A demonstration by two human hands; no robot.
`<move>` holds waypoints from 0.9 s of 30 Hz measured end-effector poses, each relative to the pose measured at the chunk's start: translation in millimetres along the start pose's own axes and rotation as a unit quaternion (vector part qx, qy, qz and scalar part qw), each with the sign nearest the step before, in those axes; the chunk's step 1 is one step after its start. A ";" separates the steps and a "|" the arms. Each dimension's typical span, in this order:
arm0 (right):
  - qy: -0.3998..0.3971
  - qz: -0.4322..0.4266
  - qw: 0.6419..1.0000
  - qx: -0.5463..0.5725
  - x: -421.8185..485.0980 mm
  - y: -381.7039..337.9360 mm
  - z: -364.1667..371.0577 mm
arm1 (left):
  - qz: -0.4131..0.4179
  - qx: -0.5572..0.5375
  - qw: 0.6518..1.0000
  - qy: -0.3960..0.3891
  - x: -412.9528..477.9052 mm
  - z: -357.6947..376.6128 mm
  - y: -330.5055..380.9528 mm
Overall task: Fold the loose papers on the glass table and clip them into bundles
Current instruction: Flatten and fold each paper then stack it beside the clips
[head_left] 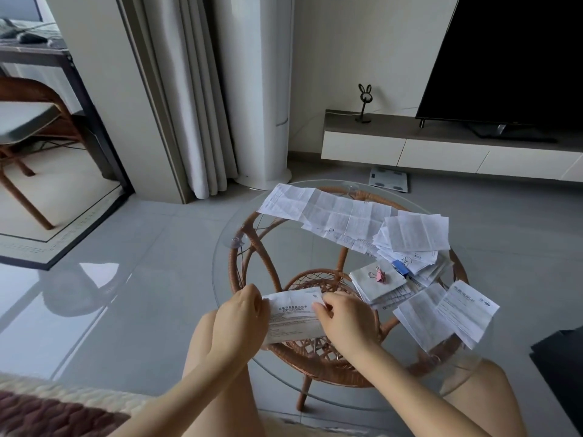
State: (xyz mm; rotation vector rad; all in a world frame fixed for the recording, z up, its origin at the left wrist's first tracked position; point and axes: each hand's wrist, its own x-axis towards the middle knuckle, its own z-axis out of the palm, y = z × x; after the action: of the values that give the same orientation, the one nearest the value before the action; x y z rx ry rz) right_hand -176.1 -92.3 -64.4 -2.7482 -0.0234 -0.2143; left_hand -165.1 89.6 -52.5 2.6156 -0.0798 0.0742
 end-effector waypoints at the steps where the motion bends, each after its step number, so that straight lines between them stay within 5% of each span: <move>1: 0.001 0.001 1.000 -0.009 1.8 -1.2 -0.3 | 0.032 0.039 0.998 0.023 0.8 0.9 -2.5; 4: -0.007 -0.005 0.999 -0.036 5.8 -4.6 1.7 | 0.223 0.111 0.963 0.105 -3.1 17.6 -17.4; 8: 0.002 -0.010 0.999 -0.053 11.3 -4.2 4.4 | 0.391 0.068 0.918 -0.002 -14.9 40.3 -27.5; 14: -0.061 0.003 0.996 -0.067 18.6 -3.0 2.8 | 0.323 -0.017 0.946 -0.002 -13.3 39.2 -27.3; 27: -0.079 0.009 0.991 -0.110 26.5 -9.2 2.3 | 0.258 0.087 0.961 0.044 -9.7 48.8 -29.4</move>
State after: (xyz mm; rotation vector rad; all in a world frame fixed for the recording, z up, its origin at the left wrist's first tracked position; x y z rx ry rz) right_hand -150.0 -83.3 -59.0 -2.9779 -0.0199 0.0071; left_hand -170.8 91.0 -109.9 2.6904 -0.7516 0.3956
